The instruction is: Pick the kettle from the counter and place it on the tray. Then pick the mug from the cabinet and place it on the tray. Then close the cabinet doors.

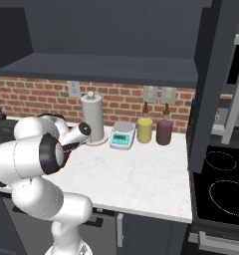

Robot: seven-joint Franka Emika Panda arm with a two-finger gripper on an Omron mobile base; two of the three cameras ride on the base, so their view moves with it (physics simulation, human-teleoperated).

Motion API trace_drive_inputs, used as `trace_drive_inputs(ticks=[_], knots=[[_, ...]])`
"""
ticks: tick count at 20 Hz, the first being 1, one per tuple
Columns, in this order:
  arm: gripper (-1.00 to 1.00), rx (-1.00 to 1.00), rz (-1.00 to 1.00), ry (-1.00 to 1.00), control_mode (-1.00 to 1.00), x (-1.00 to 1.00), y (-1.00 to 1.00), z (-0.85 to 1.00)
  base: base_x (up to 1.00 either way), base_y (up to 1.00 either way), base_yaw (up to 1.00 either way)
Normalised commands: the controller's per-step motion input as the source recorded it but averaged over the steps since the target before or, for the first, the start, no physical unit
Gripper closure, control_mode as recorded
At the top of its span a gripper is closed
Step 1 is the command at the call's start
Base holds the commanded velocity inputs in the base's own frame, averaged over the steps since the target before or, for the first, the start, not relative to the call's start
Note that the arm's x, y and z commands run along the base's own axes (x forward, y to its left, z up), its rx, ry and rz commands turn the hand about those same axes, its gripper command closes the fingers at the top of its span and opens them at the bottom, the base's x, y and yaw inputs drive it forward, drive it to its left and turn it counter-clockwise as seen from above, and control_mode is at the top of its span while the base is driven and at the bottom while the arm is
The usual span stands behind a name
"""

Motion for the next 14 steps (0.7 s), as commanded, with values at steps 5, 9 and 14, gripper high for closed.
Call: trace_drive_inputs(ticks=[5,9,14], knots=[[-1.0,0.0,0.0,0.0,-1.0,-0.08,-0.1,0.39,0.0,0.0,0.0],[-1.0,0.0,0.0,0.0,-1.0,-0.01,-0.16,0.39,0.0,0.0,0.0],[-1.0,0.0,0.02,0.0,-1.0,-0.22,-0.1,0.43,0.0,0.0,0.0]])
